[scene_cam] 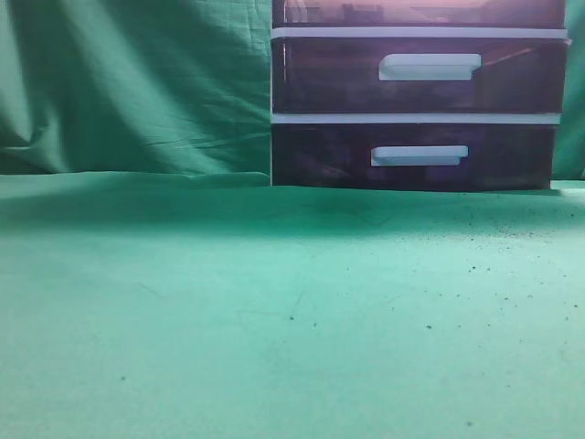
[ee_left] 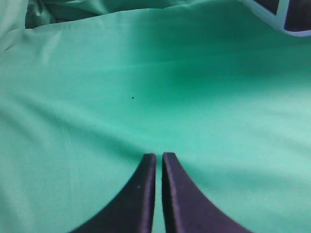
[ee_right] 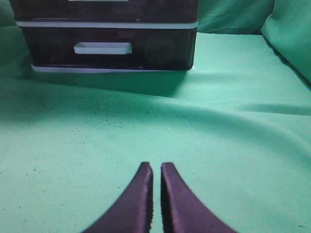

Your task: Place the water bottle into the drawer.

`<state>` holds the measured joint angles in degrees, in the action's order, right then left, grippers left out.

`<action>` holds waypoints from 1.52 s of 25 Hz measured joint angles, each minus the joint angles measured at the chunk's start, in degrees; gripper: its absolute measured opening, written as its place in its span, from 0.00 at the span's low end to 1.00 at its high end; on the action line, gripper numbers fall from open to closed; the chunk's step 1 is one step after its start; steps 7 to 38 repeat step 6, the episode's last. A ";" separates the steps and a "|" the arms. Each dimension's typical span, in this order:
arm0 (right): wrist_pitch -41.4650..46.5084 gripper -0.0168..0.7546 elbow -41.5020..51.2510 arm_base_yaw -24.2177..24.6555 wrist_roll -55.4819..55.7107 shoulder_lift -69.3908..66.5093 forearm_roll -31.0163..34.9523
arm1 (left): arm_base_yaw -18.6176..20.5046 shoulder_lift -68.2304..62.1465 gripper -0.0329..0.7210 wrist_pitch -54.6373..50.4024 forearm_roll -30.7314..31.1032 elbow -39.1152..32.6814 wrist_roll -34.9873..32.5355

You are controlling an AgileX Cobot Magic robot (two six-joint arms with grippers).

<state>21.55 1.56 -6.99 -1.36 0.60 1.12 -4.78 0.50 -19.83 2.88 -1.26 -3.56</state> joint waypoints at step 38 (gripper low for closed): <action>0.00 0.08 0.00 0.00 0.00 0.00 0.00 | 0.00 0.00 0.04 0.00 0.00 0.00 0.10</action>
